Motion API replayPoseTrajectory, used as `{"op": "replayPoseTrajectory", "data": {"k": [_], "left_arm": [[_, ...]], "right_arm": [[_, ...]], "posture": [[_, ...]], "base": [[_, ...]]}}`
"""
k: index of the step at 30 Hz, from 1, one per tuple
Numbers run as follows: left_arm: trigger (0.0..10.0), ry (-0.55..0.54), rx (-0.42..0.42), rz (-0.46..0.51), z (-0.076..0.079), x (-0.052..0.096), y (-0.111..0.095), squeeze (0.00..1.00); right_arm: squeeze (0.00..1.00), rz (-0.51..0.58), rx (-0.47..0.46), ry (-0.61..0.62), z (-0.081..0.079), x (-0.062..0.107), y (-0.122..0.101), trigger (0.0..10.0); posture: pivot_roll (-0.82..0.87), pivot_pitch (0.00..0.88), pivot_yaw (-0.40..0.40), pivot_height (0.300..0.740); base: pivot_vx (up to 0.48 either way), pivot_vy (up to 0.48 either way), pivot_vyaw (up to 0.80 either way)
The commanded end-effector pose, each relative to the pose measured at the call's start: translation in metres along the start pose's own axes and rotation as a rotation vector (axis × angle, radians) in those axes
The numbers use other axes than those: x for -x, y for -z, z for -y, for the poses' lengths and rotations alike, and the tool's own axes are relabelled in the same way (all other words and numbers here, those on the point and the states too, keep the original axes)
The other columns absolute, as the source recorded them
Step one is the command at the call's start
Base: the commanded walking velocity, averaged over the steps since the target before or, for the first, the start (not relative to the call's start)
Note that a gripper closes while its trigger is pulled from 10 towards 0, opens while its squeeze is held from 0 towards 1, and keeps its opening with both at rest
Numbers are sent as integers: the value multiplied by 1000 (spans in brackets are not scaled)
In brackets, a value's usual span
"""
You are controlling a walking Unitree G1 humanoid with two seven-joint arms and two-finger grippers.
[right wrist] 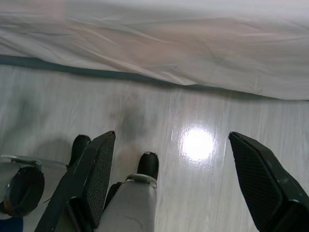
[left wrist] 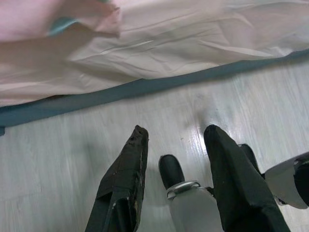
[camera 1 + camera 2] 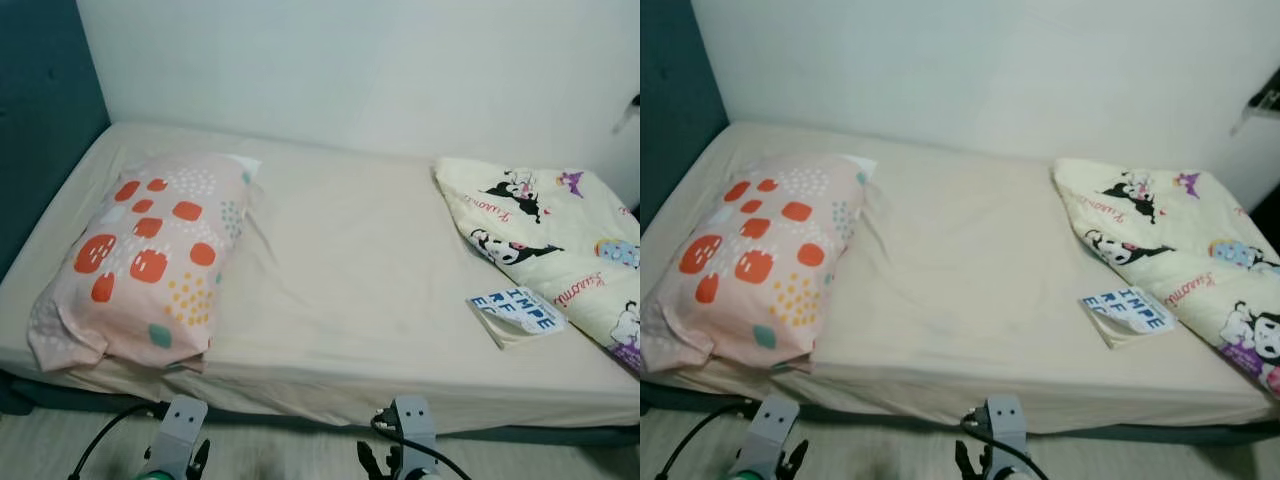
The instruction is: Clean up the room
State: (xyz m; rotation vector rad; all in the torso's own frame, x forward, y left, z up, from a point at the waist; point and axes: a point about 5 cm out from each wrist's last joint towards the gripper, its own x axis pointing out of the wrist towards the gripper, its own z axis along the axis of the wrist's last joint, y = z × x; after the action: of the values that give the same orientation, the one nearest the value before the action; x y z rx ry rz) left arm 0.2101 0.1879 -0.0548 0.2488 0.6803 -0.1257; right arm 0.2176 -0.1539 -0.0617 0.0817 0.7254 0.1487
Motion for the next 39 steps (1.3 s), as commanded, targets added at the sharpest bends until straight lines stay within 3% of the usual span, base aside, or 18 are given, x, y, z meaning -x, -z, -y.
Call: {"op": "replayPoseTrajectory", "data": {"k": [1, 16, 39], "left_arm": [[10000, 17, -2, -33, 7, 1, 8, 0], [10000, 16, 32, -38, 8, 0, 11, 0], [10000, 18, 33, -25, 7, -2, 9, 0]], "right_arm": [[0, -18, 2, 14, 3, 2, 6, 10000], [0, -16, 24, 14, 4, 3, 7, 10000], [0, -25, 35, 11, 3, 2, 8, 10000]], "posture": [[25, 3, -27, 740], [32, 0, -31, 740], [38, 0, -31, 740]], "base": [[0, 0, 0], [0, 0, 0], [0, -298, 0]]}}
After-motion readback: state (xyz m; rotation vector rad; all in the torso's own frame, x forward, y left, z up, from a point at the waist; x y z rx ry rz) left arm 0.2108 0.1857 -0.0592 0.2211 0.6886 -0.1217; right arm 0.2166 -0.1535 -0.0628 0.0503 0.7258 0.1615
